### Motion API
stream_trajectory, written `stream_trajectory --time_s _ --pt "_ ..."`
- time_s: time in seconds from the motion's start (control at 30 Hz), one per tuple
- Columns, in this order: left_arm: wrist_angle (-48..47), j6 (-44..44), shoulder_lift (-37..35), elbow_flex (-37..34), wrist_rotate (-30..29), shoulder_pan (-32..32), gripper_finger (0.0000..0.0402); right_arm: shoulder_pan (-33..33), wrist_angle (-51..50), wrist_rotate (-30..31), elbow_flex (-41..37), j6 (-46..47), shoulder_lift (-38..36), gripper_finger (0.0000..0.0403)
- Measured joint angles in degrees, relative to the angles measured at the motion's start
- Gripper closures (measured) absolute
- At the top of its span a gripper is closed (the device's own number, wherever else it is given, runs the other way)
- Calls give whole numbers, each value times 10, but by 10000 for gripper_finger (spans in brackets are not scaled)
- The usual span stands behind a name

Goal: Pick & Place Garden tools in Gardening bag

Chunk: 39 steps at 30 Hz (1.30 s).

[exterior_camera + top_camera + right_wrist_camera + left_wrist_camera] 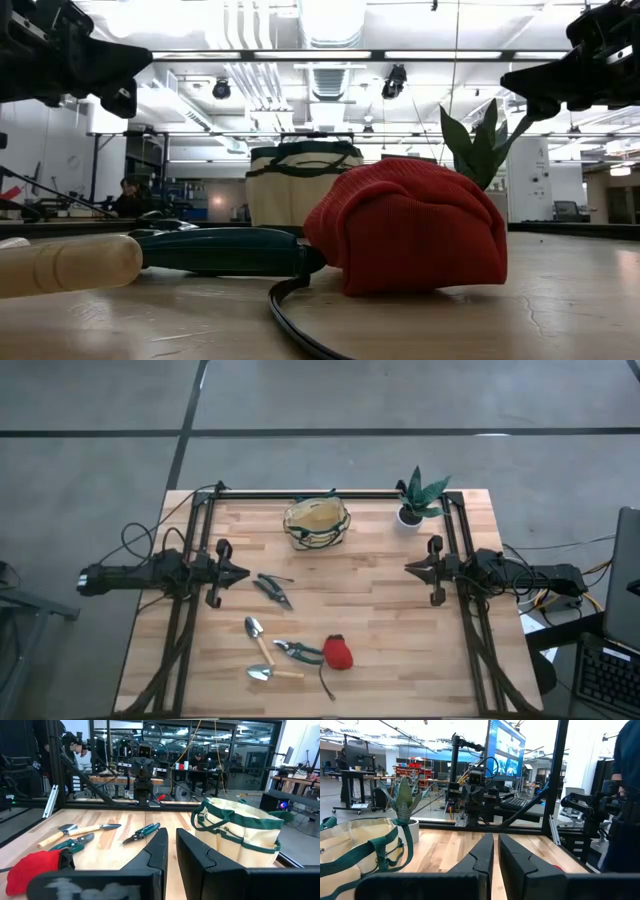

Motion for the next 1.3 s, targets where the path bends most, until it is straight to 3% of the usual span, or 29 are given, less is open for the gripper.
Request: stream_trajectory --time_s 0.83,0.93,1.1,1.3 --pt "0 0 0 0 0 0 371 -3 6 3 0 -4 0 369" --pt "0 0 0 0 0 0 371 -2 32 -1 0 77 0 369" --pt "0 0 0 0 0 0 371 -3 123 0 0 367 0 369" --pt "0 0 0 0 0 0 371 -4 177 134 0 480 2 369"
